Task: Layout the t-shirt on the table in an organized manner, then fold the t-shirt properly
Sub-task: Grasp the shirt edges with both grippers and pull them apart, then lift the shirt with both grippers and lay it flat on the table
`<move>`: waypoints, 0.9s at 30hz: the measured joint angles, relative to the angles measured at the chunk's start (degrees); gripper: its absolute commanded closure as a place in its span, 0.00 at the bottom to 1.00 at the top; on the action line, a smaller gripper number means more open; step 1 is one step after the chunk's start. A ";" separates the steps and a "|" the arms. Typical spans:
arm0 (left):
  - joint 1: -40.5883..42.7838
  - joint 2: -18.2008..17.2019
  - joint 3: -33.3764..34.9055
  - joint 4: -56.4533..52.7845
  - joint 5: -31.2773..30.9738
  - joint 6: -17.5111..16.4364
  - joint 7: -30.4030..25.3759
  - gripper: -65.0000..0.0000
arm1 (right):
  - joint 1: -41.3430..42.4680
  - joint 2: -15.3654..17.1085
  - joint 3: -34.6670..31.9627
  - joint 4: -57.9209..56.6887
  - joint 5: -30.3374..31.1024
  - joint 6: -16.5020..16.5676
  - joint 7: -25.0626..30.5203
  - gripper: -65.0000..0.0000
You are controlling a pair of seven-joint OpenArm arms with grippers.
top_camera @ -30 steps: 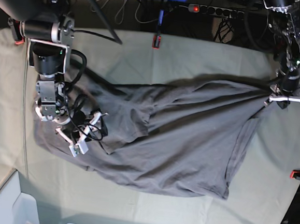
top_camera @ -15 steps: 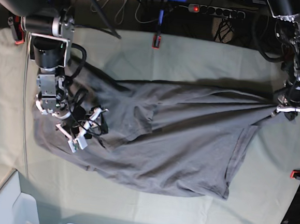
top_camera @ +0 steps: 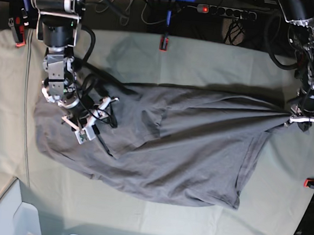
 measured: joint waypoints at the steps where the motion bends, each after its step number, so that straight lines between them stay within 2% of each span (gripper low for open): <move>1: 0.02 -0.02 0.00 0.00 0.00 0.00 0.00 1.00 | -0.35 0.11 0.02 0.04 0.13 0.00 0.37 0.46; 3: 0.02 -0.02 0.00 0.00 0.00 0.00 0.00 1.00 | -0.63 0.17 0.02 0.09 0.24 0.00 0.55 0.46; 5: 0.00 -0.02 0.00 0.00 0.00 0.00 0.00 1.00 | -0.79 0.17 0.02 0.09 0.24 0.00 0.74 0.51; 9: 0.00 0.00 0.00 0.00 0.00 0.00 0.00 1.00 | -0.83 0.22 0.31 0.13 0.35 -0.02 0.70 0.72; 13: -0.02 0.13 0.00 0.00 0.00 0.00 0.02 1.00 | -0.66 0.28 0.31 0.13 0.37 -0.02 0.35 0.99; 17: 0.07 0.48 0.00 0.00 0.00 0.00 0.13 1.00 | -3.34 -0.33 0.22 7.32 -1.75 0.17 -3.80 1.00; 23: 0.20 0.55 0.31 0.00 0.00 0.02 0.15 1.00 | -15.74 -0.31 0.28 28.04 -2.05 0.17 -4.44 1.00; 27: 0.09 1.27 0.20 -0.04 0.00 0.13 -0.17 1.00 | -25.24 -0.50 2.64 44.00 4.59 0.15 -3.76 1.00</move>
